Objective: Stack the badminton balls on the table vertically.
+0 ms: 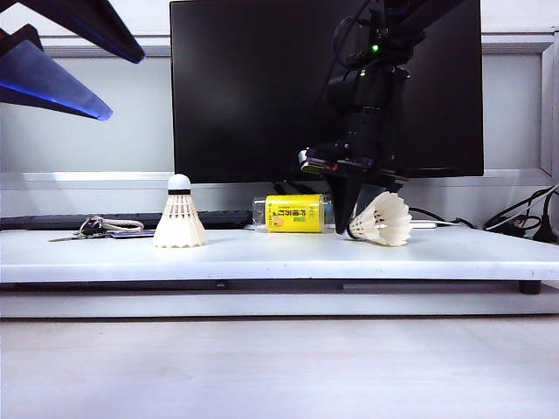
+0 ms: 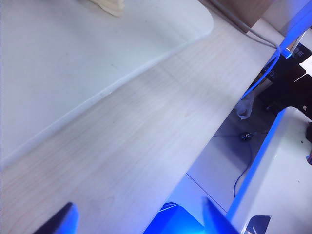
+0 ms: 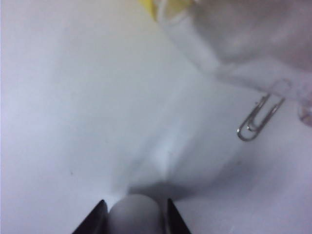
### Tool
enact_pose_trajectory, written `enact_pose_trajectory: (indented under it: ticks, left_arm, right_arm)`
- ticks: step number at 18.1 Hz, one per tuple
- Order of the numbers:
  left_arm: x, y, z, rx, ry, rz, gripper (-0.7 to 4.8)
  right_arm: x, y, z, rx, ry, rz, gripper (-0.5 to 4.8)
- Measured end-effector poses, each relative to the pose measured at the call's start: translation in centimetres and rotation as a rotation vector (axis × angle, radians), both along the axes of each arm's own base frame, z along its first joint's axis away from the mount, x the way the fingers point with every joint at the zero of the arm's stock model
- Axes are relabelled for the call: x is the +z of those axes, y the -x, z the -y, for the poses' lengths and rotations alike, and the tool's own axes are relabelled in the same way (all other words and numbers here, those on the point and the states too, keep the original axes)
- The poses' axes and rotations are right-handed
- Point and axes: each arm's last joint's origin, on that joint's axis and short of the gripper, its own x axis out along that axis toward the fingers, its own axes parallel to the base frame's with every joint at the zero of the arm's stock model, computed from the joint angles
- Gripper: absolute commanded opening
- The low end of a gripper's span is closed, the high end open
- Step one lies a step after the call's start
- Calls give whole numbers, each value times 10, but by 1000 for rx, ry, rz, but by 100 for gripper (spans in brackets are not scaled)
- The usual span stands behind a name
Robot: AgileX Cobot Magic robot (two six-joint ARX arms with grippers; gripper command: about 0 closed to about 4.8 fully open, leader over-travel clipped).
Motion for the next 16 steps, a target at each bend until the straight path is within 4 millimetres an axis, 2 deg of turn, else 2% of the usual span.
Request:
enact_pose_trajectory:
  ticks: [4,11,13,16]
  left_arm:
    - [0,0,0,0,0,0,340]
    - [0,0,0,1,-1,1,341]
    - [0,0,0,13,-12,10,340]
    - [0,-1,-1,43,-36,24,340]
  right_arm:
    - [5,-2,-4,8,-117,-4,134]
    - [46,-11,-16,76,-455,115,135]
    - [52,-12,-23,117,-535,147,135]
    - [61,-12,-45,169,-662,198,135]
